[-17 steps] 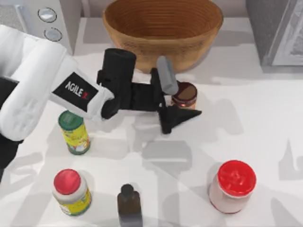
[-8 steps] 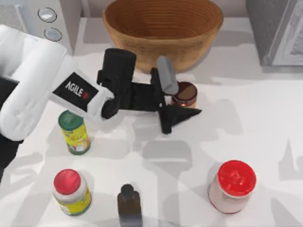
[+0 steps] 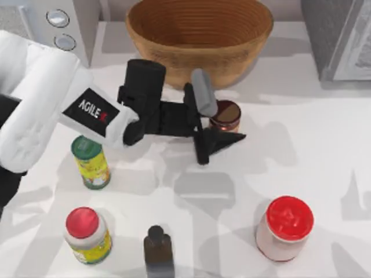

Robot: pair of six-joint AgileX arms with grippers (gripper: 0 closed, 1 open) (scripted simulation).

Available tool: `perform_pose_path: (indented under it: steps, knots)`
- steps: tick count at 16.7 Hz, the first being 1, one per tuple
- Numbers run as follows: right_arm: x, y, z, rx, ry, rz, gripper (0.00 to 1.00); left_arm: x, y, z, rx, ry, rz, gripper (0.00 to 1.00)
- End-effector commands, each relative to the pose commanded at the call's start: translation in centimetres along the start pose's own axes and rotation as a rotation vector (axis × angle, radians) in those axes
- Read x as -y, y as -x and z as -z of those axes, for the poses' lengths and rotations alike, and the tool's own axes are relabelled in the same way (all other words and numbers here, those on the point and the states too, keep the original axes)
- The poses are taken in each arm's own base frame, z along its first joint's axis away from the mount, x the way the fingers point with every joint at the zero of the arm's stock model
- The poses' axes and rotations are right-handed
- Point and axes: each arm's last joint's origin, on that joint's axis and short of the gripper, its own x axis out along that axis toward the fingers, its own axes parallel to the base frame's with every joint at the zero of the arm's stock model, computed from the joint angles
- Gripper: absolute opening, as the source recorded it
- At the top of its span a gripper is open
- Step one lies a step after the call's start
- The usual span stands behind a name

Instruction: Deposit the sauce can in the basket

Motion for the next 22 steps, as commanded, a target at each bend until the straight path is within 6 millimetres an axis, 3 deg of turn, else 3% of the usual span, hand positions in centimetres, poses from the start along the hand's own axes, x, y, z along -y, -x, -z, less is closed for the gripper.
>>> perform_pose_path:
  steps: [10, 17, 22]
  knots:
    - [0.0, 0.0, 0.0, 0.0, 0.0, 0.0, 1.0, 3.2, 7.4, -4.4, -0.001, -0.005, -0.011, 0.0]
    - [0.0, 0.0, 0.0, 0.0, 0.0, 0.0, 1.0, 7.2, 12.3, -6.0, -0.001, 0.007, -0.007, 0.0]
    - [0.0, 0.0, 0.0, 0.0, 0.0, 0.0, 1.0, 8.3, 13.5, -6.0, 0.002, 0.002, 0.002, 0.0]
